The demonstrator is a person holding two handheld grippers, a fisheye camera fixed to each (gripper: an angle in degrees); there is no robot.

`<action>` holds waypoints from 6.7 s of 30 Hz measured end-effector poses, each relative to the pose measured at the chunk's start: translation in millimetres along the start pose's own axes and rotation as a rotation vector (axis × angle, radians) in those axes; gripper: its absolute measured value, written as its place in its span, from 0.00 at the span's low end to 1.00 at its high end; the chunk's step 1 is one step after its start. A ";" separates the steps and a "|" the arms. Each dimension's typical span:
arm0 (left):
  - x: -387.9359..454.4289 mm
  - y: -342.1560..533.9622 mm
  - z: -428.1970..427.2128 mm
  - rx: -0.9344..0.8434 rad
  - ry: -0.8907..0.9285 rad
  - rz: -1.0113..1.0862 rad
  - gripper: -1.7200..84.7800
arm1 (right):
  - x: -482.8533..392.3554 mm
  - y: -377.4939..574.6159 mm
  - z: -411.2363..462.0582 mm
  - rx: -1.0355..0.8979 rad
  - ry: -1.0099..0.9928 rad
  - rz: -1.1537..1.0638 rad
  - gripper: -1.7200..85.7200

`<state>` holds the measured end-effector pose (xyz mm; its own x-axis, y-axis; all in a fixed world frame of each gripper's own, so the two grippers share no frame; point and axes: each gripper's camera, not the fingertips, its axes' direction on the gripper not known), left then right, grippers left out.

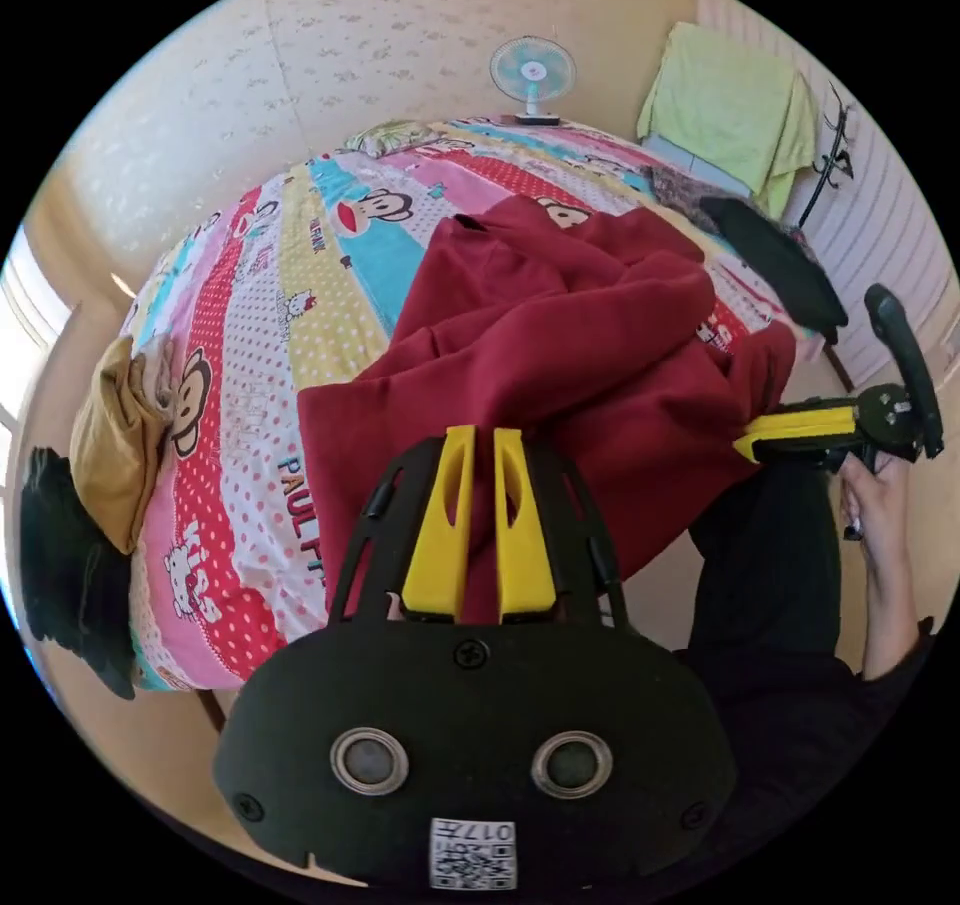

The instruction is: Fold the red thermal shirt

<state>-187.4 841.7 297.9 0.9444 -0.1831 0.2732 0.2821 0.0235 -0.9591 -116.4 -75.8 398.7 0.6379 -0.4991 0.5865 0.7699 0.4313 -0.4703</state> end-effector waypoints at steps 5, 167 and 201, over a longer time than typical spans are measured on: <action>-113.0 68.4 -125.6 0.297 -0.048 -0.417 0.05 | -0.2 16.5 8.4 -0.088 -0.391 -0.218 0.05; 58.8 -75.0 21.5 -0.167 0.195 -0.112 0.10 | 404.0 39.3 -2.7 0.712 -0.221 0.641 0.06; -101.1 -3.0 85.9 0.019 0.660 -0.238 0.07 | -167.0 -278.2 36.1 0.191 -0.271 -0.355 0.04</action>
<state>-269.2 944.5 279.5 0.5582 -0.7434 0.3683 0.4773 -0.0753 -0.8755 -437.8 -85.3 455.4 0.2887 -0.4379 0.8514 0.9059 0.4127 -0.0949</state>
